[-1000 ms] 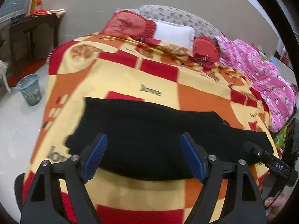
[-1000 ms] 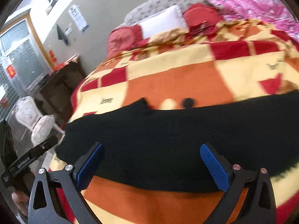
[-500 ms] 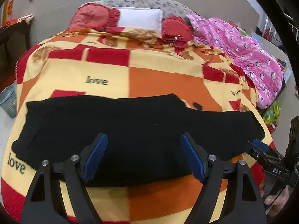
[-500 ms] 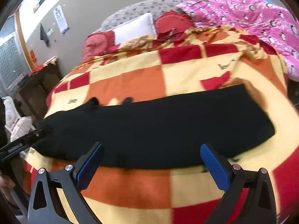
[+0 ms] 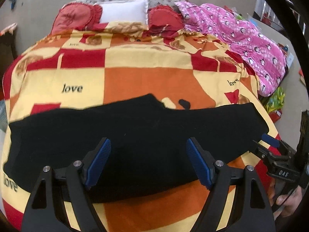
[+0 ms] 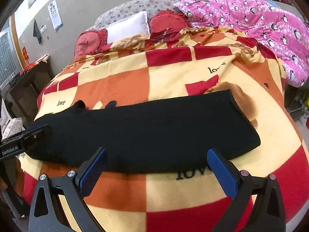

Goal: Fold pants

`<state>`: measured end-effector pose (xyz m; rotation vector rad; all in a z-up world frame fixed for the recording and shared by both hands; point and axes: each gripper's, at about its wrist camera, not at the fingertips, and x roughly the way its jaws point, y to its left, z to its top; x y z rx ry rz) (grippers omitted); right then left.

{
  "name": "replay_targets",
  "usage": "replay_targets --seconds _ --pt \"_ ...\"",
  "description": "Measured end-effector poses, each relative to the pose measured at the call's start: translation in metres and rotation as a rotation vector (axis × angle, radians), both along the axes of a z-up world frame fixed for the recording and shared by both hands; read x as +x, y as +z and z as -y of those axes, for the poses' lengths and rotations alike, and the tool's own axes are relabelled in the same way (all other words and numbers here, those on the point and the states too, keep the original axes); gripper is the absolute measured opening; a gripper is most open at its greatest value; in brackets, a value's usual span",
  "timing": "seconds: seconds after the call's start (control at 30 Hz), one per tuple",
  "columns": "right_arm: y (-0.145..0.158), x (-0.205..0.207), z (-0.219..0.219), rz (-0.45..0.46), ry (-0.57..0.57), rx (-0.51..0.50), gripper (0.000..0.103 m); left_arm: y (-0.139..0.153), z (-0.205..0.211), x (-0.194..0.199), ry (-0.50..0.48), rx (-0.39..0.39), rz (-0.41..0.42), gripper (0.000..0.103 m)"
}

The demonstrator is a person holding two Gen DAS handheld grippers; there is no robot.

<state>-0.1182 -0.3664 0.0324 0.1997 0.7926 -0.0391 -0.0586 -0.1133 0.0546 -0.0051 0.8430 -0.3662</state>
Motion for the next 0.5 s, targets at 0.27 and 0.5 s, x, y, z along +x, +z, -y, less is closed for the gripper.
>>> replay_targets --seconds 0.27,0.5 --pt "-0.003 0.006 0.007 -0.023 -0.022 0.006 0.103 -0.002 0.005 -0.001 -0.017 -0.005 -0.011 0.08" --pt "-0.009 0.005 0.013 -0.036 -0.041 0.001 0.103 -0.005 0.006 -0.003 -0.012 -0.015 -0.028 0.08"
